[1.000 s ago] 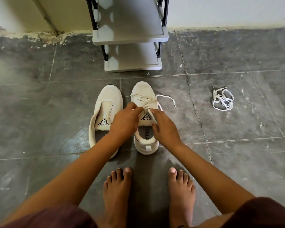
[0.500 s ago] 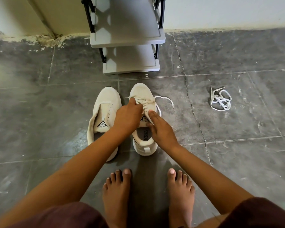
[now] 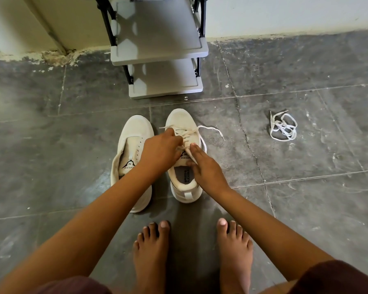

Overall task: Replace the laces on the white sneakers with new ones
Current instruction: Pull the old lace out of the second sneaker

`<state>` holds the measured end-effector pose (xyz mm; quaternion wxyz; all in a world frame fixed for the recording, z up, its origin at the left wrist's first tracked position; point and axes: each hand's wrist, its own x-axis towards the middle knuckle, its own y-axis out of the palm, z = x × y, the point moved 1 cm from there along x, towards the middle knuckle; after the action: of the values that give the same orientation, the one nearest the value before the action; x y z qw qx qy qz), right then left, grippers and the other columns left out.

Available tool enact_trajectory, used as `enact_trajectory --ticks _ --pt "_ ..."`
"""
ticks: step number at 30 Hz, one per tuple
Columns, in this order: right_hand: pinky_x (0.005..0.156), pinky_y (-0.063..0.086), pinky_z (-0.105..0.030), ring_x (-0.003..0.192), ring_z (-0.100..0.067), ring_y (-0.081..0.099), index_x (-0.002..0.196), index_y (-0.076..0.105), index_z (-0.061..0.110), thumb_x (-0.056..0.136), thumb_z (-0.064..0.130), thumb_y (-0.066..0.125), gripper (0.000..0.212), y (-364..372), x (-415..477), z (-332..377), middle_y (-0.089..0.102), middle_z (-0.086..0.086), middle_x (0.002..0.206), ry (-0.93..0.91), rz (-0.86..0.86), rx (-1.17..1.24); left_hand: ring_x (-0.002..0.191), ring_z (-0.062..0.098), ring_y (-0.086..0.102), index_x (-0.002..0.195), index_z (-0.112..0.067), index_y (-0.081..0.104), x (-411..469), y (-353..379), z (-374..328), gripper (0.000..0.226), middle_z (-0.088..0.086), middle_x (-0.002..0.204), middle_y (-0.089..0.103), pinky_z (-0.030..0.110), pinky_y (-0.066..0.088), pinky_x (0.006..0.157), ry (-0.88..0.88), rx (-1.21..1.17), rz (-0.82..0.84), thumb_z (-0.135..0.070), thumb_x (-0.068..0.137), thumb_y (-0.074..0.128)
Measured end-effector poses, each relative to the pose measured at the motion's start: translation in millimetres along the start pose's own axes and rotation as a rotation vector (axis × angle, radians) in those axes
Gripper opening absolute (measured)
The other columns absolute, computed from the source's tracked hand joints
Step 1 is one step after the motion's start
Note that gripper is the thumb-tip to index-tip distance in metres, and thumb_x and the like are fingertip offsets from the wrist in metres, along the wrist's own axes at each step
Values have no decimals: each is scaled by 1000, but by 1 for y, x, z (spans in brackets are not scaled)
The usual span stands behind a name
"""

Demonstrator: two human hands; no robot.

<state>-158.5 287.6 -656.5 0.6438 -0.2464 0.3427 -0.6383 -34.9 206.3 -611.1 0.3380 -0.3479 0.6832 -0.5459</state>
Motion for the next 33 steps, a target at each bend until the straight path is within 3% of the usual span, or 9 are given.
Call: enact_trajectory --ticks 4,7,11,14,19,27,29,31,33 --pt "100 41 -33 134 -24 39 147 25 13 99 12 38 50 1 1 1 25 -5 155 8 8 5 80 26 60 104 -14 59 0 3 -8 20 6 112 50 31 38 56 14 123 -30 -28 94 49" --pt "93 43 -32 127 -26 46 148 24 15 97 7 38 53 2 2 1 24 -3 156 28 22 -12 86 25 59 99 -12 62 7 -1 -12 16 6 106 53 31 39 59 -12 74 14 -23 91 54" --pt "84 43 -27 118 -28 52 148 22 17 95 4 41 59 1 3 -2 29 -3 154 44 42 -21 86 27 62 83 -7 66 15 -14 -9 8 15 90 64 37 53 78 -328 -736 136 -13 86 62" --pt "81 42 -26 116 -28 53 149 22 18 96 6 40 58 2 5 -3 31 -3 153 33 44 -26 86 23 58 87 -8 65 10 -17 -10 3 10 89 61 33 50 78 -395 -981 172 -9 85 63" --pt "88 41 -27 123 -28 48 147 26 14 97 8 41 53 2 2 -4 32 -7 152 2 17 16 93 20 59 106 -15 68 6 -13 -3 25 6 108 60 33 50 86 -108 -425 128 -16 81 68" --pt "91 40 -26 125 -28 47 148 22 15 96 6 41 56 2 4 -5 30 -7 153 -4 21 25 90 25 58 100 -9 66 1 -12 -15 21 9 105 57 36 49 76 -93 -71 52 -22 91 52" --pt "88 41 -27 122 -28 50 149 19 17 96 7 42 58 1 6 -7 31 -6 153 0 36 14 77 18 56 88 -9 66 6 -19 -19 14 9 93 62 26 46 64 -165 -298 67 -18 88 55" --pt "86 42 -28 119 -29 52 149 17 20 96 7 44 61 -1 7 -10 34 -6 151 19 43 13 62 12 51 79 -7 66 12 -27 -21 12 7 76 62 16 43 52 -314 -796 109 -14 87 60" --pt "86 43 -29 117 -28 53 150 17 21 97 10 44 60 0 8 -9 36 -7 150 32 46 -5 59 10 50 79 -7 67 12 -31 -21 11 2 70 60 14 44 50 -394 -1055 75 -13 87 62"
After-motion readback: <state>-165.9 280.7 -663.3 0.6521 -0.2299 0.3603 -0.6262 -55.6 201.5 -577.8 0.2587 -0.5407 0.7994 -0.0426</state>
